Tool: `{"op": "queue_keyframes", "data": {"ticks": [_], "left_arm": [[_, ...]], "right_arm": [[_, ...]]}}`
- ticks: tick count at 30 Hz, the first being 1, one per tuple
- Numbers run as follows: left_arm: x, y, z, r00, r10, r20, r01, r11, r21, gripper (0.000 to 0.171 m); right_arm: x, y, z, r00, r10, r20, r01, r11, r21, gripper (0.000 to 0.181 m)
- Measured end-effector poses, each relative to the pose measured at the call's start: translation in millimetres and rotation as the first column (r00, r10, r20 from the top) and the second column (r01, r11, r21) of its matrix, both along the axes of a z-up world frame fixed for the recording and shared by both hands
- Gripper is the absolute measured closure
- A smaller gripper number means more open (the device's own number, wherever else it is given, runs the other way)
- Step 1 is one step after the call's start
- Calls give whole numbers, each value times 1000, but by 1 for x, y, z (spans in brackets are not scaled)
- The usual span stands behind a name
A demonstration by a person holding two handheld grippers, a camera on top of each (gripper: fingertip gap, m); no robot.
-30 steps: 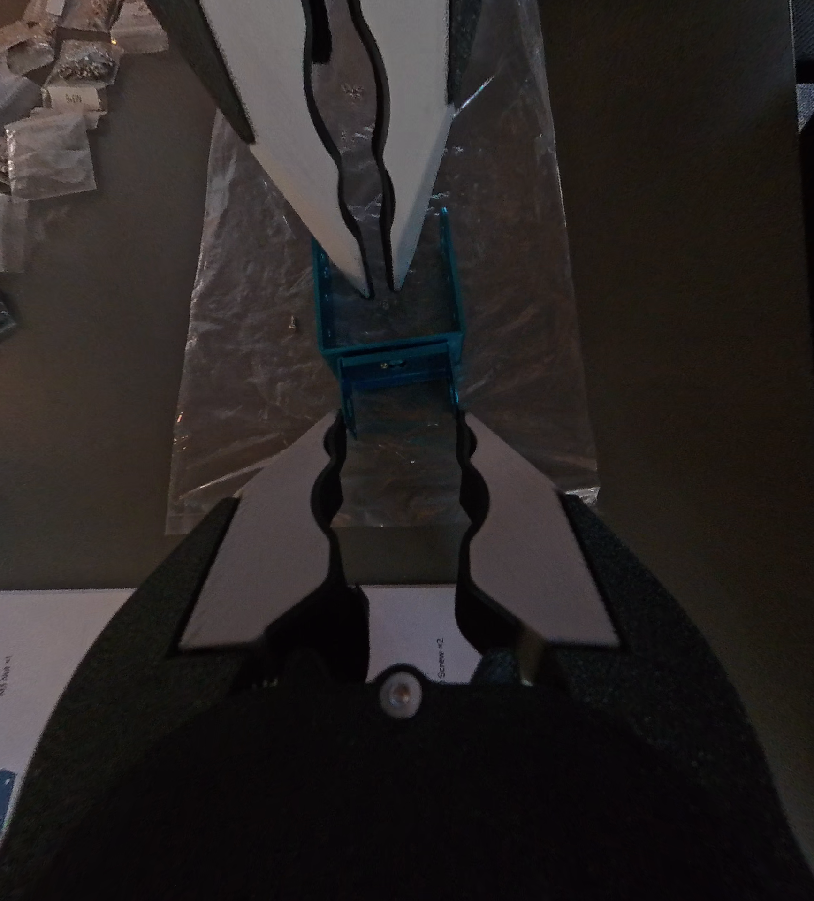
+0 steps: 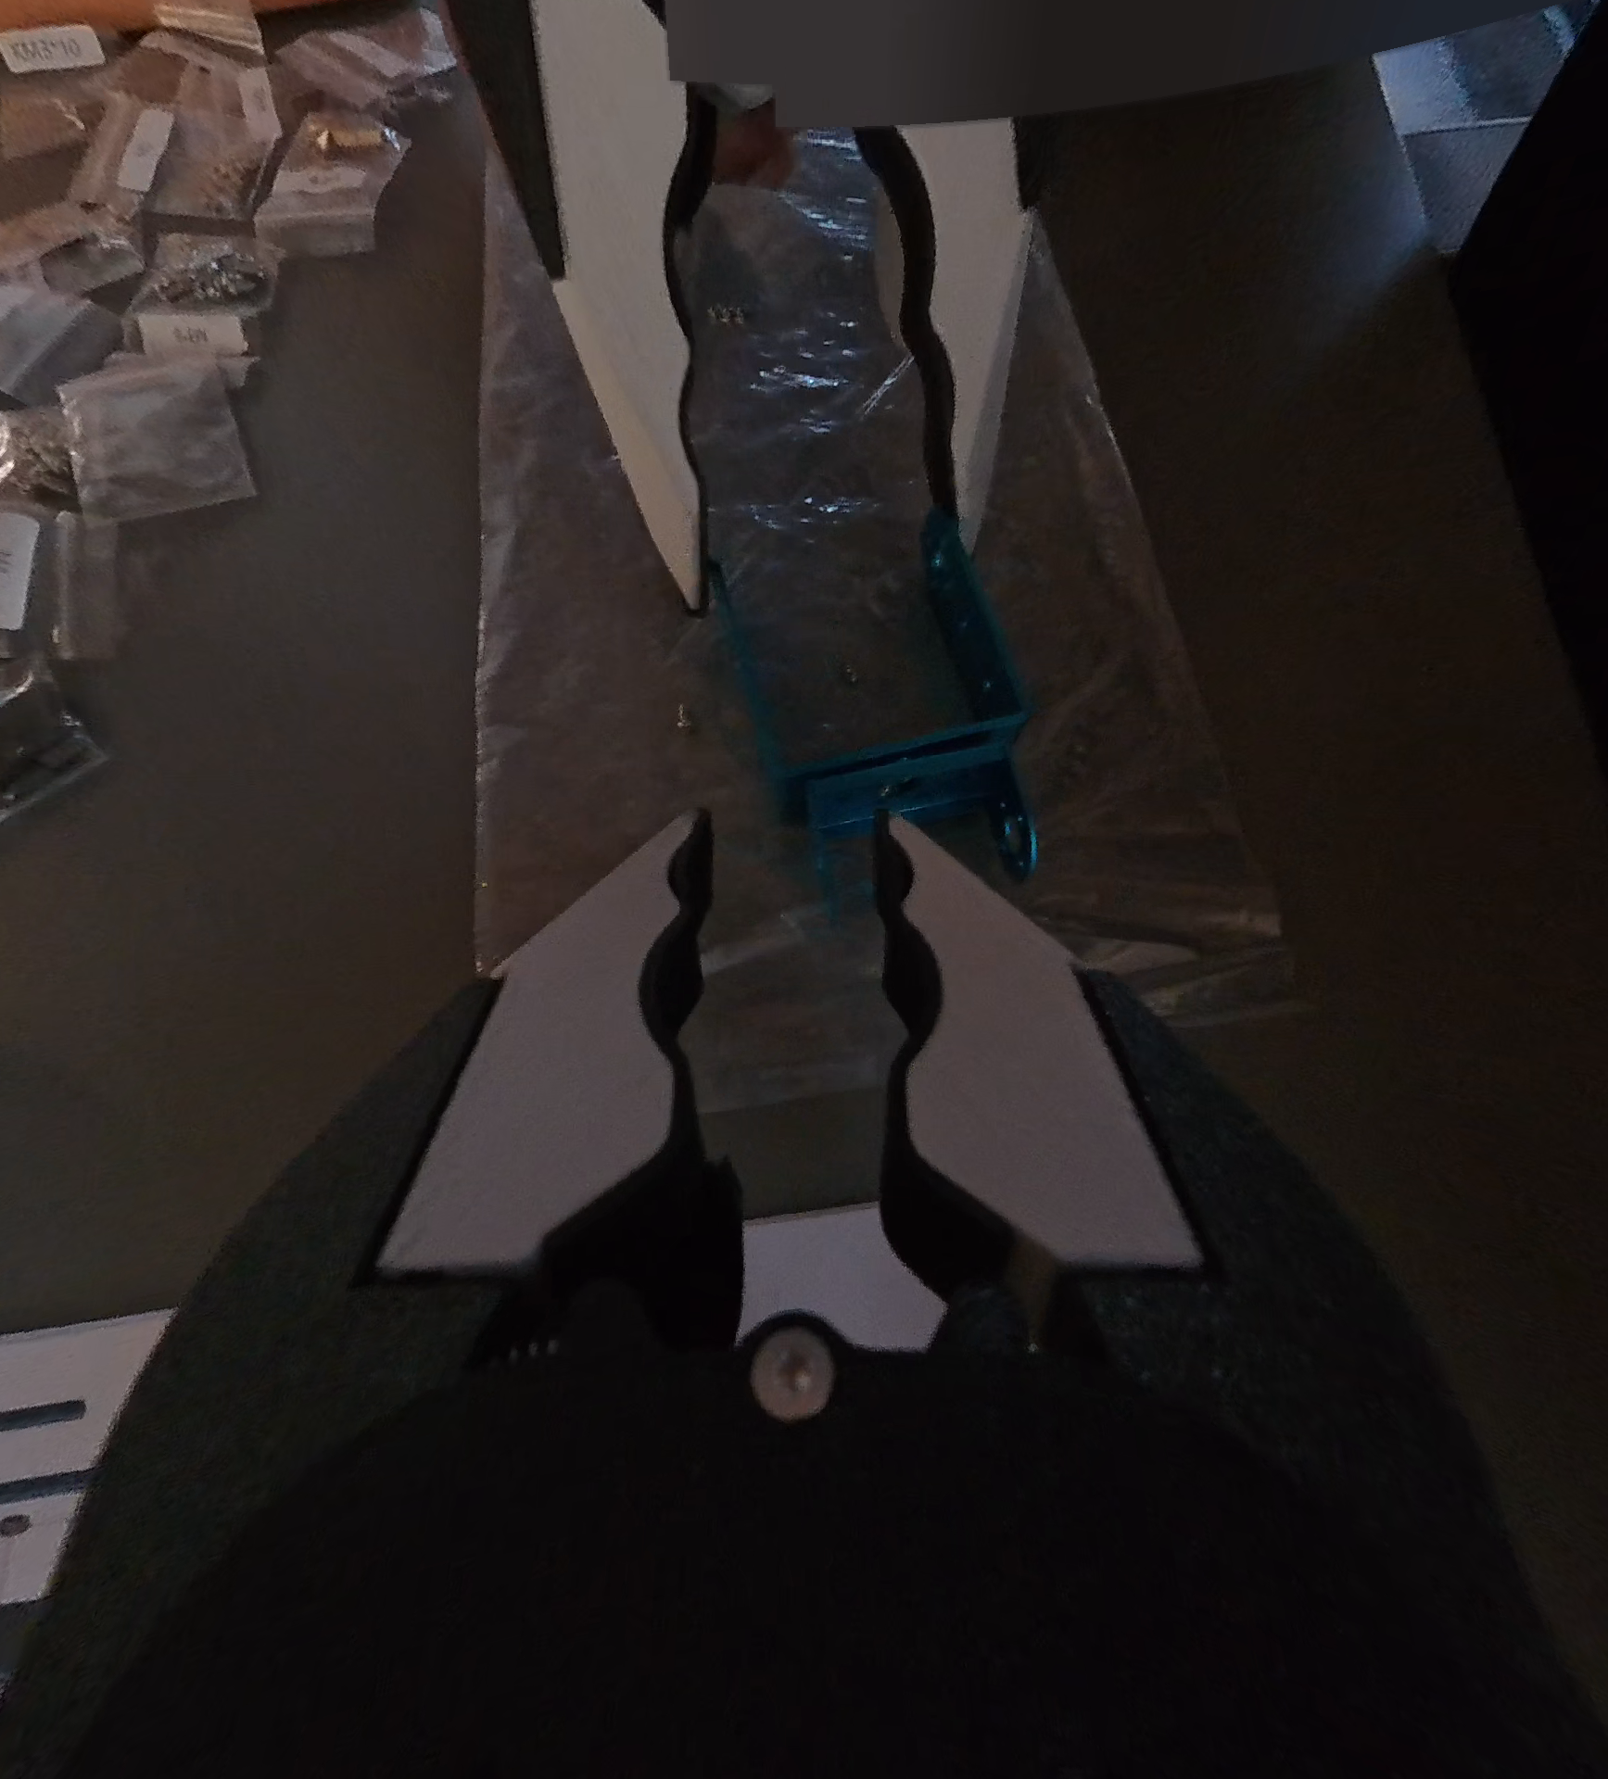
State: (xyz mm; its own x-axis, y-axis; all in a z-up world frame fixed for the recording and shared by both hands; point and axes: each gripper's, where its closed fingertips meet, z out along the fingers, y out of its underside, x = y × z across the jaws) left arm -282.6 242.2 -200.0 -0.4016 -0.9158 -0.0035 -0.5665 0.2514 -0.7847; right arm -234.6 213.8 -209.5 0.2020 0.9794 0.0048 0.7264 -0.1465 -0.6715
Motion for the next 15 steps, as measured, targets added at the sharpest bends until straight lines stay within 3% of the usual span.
{"op": "queue_keyframes", "data": {"ticks": [15], "left_arm": [[7, -5, -8, 1000, 6, -14, -5, 997, 81, 142]], "right_arm": [[-2, -1, -6, 1000, 8, 17, -7, 1000, -18, 119]]}}
